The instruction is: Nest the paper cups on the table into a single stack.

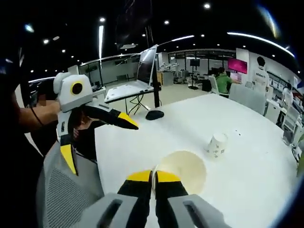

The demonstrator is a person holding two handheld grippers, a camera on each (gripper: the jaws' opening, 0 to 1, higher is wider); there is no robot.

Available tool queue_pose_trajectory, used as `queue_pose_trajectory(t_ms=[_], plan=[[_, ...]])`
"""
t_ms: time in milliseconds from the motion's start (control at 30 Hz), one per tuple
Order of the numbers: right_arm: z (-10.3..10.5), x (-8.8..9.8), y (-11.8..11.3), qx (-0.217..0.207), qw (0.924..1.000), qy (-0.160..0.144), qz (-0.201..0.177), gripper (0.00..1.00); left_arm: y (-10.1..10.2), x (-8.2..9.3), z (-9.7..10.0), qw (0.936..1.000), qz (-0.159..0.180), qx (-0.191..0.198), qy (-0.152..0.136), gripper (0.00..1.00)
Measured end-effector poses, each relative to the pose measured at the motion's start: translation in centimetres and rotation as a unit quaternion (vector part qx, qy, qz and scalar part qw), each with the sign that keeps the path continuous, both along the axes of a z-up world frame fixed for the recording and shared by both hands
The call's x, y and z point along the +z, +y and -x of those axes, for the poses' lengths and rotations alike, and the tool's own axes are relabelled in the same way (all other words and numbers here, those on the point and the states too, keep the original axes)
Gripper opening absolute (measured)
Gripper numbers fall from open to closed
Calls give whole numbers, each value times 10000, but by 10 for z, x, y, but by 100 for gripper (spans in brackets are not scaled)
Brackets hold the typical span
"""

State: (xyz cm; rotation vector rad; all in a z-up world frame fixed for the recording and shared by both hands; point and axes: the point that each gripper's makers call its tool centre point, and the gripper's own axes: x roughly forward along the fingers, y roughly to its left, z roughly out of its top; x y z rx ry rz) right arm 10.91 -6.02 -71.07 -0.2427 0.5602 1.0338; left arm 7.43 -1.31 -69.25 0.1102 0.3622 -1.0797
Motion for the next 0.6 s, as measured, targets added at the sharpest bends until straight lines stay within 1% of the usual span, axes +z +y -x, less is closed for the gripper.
queue_pose_trajectory(t_ms=[100, 333, 600], plan=[[1, -4, 1, 49, 9999, -20, 161, 0, 1, 0, 1, 10000, -14, 9, -6, 88], [0, -5, -3, 63, 9991, -137, 394, 0, 4, -1, 1, 10000, -48, 7, -20, 87], [-2, -1, -8, 35, 9989, -199, 415, 0, 1, 4, 0, 10000, -34, -11, -73, 87]])
